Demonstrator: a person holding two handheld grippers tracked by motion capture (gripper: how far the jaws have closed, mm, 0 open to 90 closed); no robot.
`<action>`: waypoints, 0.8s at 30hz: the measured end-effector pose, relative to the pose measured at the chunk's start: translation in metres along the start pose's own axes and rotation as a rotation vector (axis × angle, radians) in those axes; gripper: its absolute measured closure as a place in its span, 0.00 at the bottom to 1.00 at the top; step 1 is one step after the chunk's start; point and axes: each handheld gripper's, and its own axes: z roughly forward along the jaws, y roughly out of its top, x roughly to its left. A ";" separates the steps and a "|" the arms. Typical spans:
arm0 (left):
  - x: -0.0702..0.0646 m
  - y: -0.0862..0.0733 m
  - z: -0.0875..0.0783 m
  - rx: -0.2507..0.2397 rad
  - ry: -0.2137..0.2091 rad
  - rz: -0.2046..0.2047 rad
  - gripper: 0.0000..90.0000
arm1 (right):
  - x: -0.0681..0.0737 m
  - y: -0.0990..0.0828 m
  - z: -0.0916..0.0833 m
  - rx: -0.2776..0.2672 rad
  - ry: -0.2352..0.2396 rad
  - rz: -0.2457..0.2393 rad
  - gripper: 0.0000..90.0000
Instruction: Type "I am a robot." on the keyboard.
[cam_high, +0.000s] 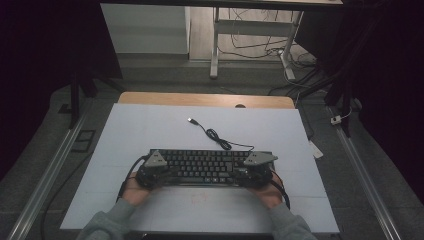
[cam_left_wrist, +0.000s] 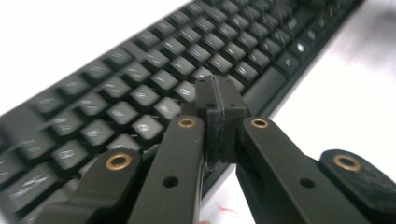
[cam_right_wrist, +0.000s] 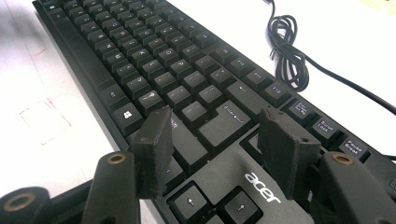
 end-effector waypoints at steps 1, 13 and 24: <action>0.002 0.000 -0.002 -0.008 0.005 -0.012 0.98 | 0.000 0.000 0.000 0.001 0.000 0.000 0.50; 0.029 -0.007 -0.016 -0.025 0.082 -0.121 0.59 | -0.001 0.000 -0.001 0.003 -0.001 0.002 0.50; 0.033 -0.009 -0.016 -0.005 0.110 -0.133 0.49 | -0.001 -0.001 0.000 0.005 0.001 0.003 0.50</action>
